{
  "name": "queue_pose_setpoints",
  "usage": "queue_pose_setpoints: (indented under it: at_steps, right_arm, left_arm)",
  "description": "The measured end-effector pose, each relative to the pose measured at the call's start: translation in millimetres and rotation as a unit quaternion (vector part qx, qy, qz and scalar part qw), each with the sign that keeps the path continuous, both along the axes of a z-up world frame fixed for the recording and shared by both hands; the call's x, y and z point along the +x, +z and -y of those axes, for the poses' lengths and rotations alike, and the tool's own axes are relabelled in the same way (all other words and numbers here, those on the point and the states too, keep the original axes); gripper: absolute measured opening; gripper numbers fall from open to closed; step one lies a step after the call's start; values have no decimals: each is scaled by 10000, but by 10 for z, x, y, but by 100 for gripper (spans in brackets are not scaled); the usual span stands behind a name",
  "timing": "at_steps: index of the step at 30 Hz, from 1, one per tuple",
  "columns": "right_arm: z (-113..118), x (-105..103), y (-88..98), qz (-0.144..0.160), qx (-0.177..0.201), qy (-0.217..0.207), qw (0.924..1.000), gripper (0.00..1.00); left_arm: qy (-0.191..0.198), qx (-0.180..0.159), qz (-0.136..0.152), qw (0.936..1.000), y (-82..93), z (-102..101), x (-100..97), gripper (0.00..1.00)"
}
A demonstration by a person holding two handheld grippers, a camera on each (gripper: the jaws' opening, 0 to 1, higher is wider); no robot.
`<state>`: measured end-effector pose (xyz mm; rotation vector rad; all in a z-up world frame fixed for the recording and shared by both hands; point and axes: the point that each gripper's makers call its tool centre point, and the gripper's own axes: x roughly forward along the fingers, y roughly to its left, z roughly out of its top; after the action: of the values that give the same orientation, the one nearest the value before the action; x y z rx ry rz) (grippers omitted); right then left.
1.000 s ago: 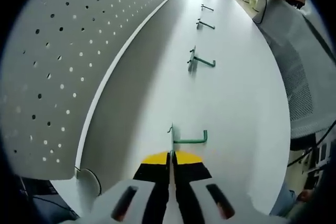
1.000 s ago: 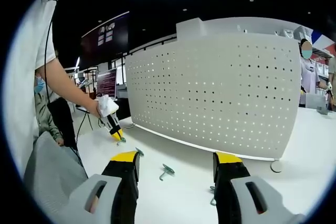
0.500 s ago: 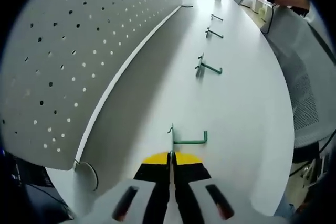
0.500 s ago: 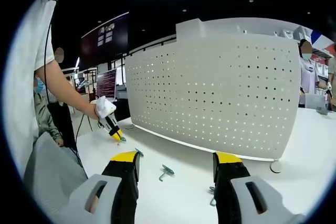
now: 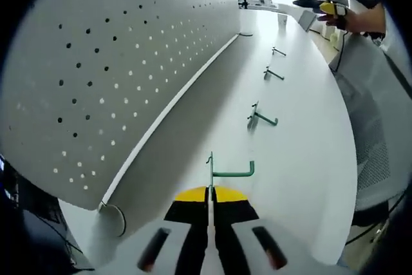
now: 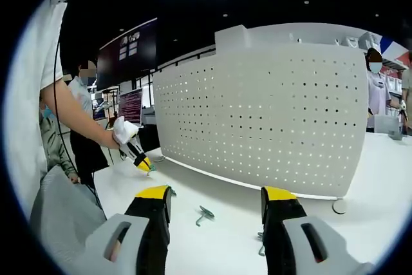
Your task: Insert the hook assembly into the mounting plate slot until the hook locks in place.
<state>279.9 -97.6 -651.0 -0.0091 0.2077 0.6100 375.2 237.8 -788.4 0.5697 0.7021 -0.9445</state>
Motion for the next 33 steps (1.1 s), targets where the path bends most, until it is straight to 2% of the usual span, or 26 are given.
queue_pose_setpoints:
  at_steps: [10, 16, 28, 33]
  right_arm:
    - [-36, -14, 70, 88, 99, 14, 9999, 54]
    - [-68, -25, 112, 140, 182, 24, 9997, 54]
    - [-130, -41, 238, 243, 422, 3, 9988, 54]
    - [-199, -66, 281, 284, 482, 64, 9984, 53]
  left_arm:
    - [299, -476, 429, 9975, 333, 180, 32, 1]
    - [502, -829, 675, 9930, 568, 283, 41, 1]
    - [838, -1426, 1253, 9782, 1048, 464, 41, 1]
    - [1039, -1719, 1469, 9685, 1245, 529, 28, 1]
